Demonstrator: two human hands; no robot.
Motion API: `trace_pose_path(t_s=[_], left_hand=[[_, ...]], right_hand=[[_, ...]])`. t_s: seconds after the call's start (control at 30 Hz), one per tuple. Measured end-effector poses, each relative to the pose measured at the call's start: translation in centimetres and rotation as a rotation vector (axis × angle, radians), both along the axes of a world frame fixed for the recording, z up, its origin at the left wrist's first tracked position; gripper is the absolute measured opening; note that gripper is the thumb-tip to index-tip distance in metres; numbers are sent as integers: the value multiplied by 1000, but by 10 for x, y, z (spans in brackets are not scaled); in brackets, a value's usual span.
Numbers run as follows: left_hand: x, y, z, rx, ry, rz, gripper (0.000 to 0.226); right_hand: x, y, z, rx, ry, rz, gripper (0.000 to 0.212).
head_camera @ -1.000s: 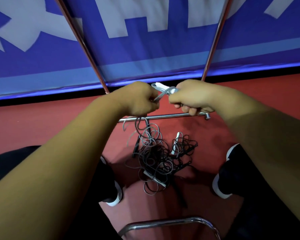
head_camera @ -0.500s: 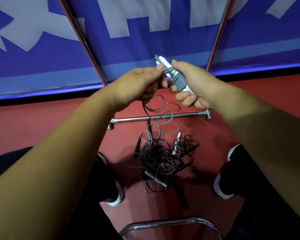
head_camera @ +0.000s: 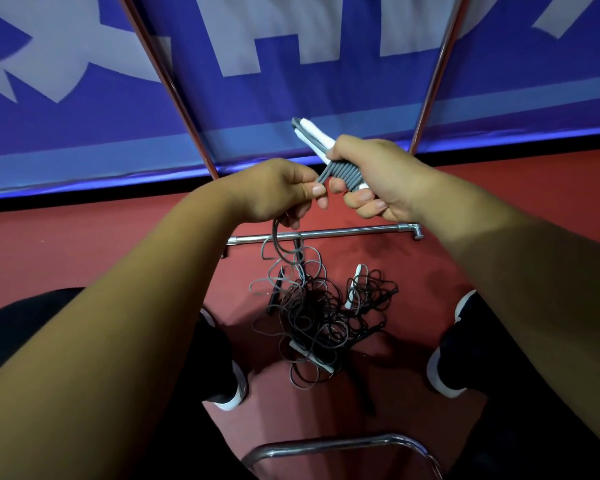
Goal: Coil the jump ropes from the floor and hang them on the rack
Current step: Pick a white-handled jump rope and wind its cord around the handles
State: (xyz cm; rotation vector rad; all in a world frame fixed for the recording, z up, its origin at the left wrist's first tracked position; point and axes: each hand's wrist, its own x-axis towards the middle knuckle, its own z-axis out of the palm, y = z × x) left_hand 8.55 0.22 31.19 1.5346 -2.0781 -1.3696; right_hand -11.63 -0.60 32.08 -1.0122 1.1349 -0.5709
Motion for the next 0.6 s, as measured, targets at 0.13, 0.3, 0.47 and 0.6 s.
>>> trace_pose_path(t_s=[0.13, 0.3, 0.47, 0.6], left_hand=[[2, -1, -4, 14, -22, 4, 27], [-1, 1, -8, 60, -61, -33, 27], [2, 4, -13, 125, 15, 11, 26], [3, 5, -13, 115, 70, 7, 35]], right_hand=[[-1, 3, 3, -41, 73, 0, 14], [0, 5, 5, -23, 54, -4, 14], [5, 10, 6, 9, -16, 106, 26], [2, 12, 8, 36, -19, 243, 31]])
